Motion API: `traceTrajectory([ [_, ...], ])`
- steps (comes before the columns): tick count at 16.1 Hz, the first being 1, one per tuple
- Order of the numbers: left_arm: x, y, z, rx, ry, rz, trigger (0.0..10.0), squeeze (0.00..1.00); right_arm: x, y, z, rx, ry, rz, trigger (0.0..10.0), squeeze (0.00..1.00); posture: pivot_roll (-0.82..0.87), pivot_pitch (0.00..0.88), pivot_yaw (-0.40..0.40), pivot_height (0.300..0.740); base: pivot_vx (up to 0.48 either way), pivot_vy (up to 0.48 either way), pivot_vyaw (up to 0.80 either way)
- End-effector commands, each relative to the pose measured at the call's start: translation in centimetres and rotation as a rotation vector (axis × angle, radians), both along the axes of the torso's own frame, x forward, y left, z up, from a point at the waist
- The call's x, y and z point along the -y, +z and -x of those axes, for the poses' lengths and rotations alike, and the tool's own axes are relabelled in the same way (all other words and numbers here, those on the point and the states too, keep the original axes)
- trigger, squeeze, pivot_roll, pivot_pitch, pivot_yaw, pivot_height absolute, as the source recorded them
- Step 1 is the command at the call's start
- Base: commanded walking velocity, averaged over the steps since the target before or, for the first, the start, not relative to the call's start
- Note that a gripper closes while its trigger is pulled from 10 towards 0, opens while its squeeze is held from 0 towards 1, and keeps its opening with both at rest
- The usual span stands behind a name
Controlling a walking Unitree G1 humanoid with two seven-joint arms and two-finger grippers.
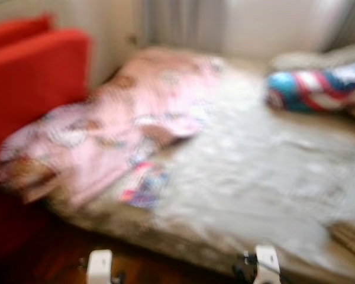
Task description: Clean up the room
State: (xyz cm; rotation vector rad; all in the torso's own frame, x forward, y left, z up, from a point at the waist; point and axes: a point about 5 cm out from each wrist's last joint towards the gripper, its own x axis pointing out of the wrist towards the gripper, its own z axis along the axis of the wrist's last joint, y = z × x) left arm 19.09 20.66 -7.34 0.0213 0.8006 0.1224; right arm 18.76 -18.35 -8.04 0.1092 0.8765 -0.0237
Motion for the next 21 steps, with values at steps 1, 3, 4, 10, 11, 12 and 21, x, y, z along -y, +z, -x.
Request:
traceTrajectory([
  [1, 1.00, -0.53, 0.68, -0.025, -0.012, 0.028, 10.0, 0.00, 0.69, -0.27, 0.70, -0.023, -0.012, 0.013, 10.0, 0.00, 0.00, 0.090, -0.016, 0.740, 0.000, -0.375, -0.66],
  [3, 1.00, -0.52, 0.67, -0.025, -0.013, 0.027, 10.0, 0.00, 0.70, -0.28, 0.72, -0.023, -0.010, 0.014, 10.0, 0.00, 0.00, 0.090, -0.016, 0.740, 0.000, -0.375, -0.66],
  [4, 1.04, -0.51, 0.62, -0.024, -0.014, 0.026, 10.0, 0.00, 0.71, -0.27, 0.72, -0.024, -0.010, 0.015, 10.0, 0.00, 0.00, 0.089, -0.016, 0.740, 0.000, -0.259, -0.64],
  [10, 1.05, -0.50, 0.60, -0.024, -0.016, 0.026, 10.0, 0.00, 0.71, -0.27, 0.71, -0.024, -0.010, 0.014, 10.0, 0.00, 0.00, 0.088, -0.013, 0.740, 0.000, -0.294, -0.64],
  [11, 1.04, -0.49, 0.58, -0.023, -0.016, 0.026, 10.0, 0.00, 0.70, -0.26, 0.69, -0.020, -0.012, 0.014, 10.0, 0.00, 0.00, 0.087, -0.012, 0.740, 0.000, -0.368, -0.40],
  [12, 1.03, -0.48, 0.56, -0.023, -0.016, 0.026, 10.0, 0.00, 0.70, -0.24, 0.67, -0.018, -0.010, 0.017, 10.0, 0.00, 0.00, 0.087, -0.012, 0.740, 0.000, -0.368, 0.00],
  [21, 0.96, -0.44, 0.51, -0.020, -0.018, 0.024, 10.0, 0.00, 0.62, -0.19, 0.58, -0.011, 0.007, 0.021, 10.0, 0.00, 0.00, 0.089, -0.009, 0.740, 0.000, -0.319, 0.00],
])
